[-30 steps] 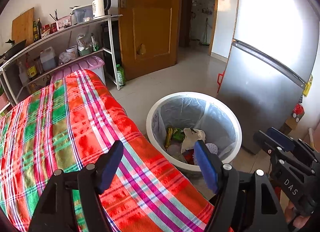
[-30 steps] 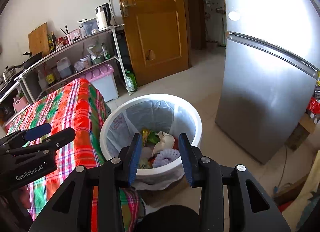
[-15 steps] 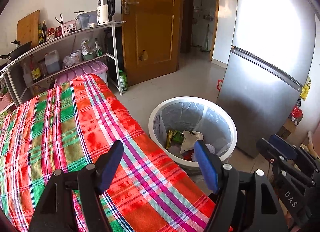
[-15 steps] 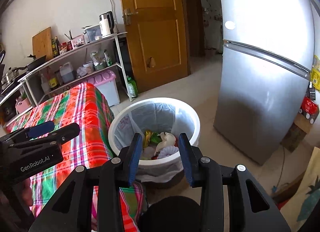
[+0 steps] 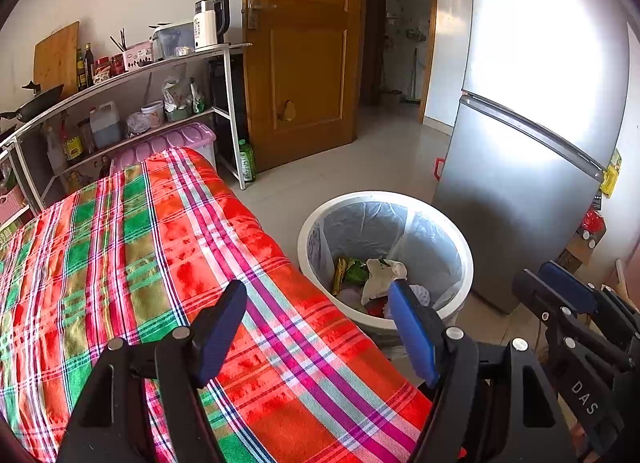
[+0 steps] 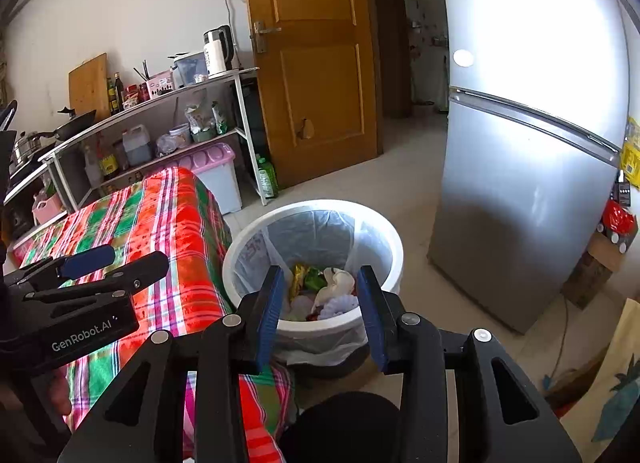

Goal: Collect trash

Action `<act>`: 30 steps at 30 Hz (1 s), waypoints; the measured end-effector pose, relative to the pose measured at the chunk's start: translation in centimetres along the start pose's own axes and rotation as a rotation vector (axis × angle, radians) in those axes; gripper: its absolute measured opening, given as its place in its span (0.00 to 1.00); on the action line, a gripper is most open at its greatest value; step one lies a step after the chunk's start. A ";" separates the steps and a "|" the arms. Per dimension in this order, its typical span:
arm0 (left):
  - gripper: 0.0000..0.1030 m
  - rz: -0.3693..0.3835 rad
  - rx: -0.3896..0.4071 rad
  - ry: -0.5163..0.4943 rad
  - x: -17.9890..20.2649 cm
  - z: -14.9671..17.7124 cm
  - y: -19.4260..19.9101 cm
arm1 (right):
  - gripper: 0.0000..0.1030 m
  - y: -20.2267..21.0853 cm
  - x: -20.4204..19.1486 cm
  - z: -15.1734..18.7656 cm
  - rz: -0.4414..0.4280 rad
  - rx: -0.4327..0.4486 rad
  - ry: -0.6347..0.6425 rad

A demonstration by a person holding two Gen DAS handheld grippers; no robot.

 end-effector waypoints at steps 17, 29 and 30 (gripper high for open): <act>0.73 -0.012 0.002 -0.003 -0.1 0.2 0.2 | 0.38 0.1 -0.2 -0.3 -0.007 0.005 0.003; 0.73 -0.013 0.001 -0.002 -0.1 0.3 0.3 | 0.38 0.1 -0.1 -0.3 -0.011 0.005 0.002; 0.73 -0.014 0.001 -0.002 -0.1 0.3 0.3 | 0.38 0.1 -0.1 -0.4 -0.011 0.004 0.001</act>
Point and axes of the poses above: each gripper's, at about its wrist camera, not at the fingertips, and y roughly against the way its jaws point, x to its right, z to its underside, the point moved 4 cm from there along -y, roughly the way its jaws point, and after that the axes turned 5 degrees about x, right-handed, at the moved point
